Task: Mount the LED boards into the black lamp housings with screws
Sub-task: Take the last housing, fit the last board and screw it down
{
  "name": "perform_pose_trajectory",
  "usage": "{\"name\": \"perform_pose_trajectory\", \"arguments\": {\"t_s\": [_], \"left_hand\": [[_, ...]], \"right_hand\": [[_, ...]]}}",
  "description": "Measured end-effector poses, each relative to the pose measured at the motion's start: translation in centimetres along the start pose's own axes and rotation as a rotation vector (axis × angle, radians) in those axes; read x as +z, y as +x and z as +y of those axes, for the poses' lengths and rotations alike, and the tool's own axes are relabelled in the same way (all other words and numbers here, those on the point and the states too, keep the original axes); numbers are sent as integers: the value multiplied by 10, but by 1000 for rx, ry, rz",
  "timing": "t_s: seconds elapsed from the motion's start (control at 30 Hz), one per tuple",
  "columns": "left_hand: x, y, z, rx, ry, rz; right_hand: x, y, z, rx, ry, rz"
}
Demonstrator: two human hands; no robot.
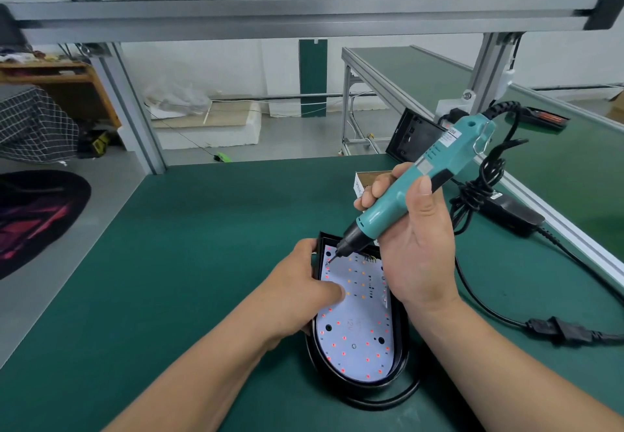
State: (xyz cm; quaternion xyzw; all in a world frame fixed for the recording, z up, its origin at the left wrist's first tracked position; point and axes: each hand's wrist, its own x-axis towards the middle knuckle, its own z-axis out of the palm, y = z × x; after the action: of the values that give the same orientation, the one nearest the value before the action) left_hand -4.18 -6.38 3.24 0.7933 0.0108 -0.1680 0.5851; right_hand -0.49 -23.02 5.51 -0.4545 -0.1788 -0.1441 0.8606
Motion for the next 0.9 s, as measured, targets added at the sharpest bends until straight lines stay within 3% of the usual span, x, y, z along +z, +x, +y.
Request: {"name": "perform_pose_trajectory", "arguments": {"t_s": [0.23, 0.6, 0.9], "left_hand": [[0, 1, -1, -11, 14, 10], [-1, 4, -3, 5, 31, 3], [-2, 2, -2, -3, 45, 2]], "right_hand": [[-1, 0, -1, -2, -25, -18], [9, -6, -1, -17, -141, -216], [7, -4, 2, 16, -171, -273]]}}
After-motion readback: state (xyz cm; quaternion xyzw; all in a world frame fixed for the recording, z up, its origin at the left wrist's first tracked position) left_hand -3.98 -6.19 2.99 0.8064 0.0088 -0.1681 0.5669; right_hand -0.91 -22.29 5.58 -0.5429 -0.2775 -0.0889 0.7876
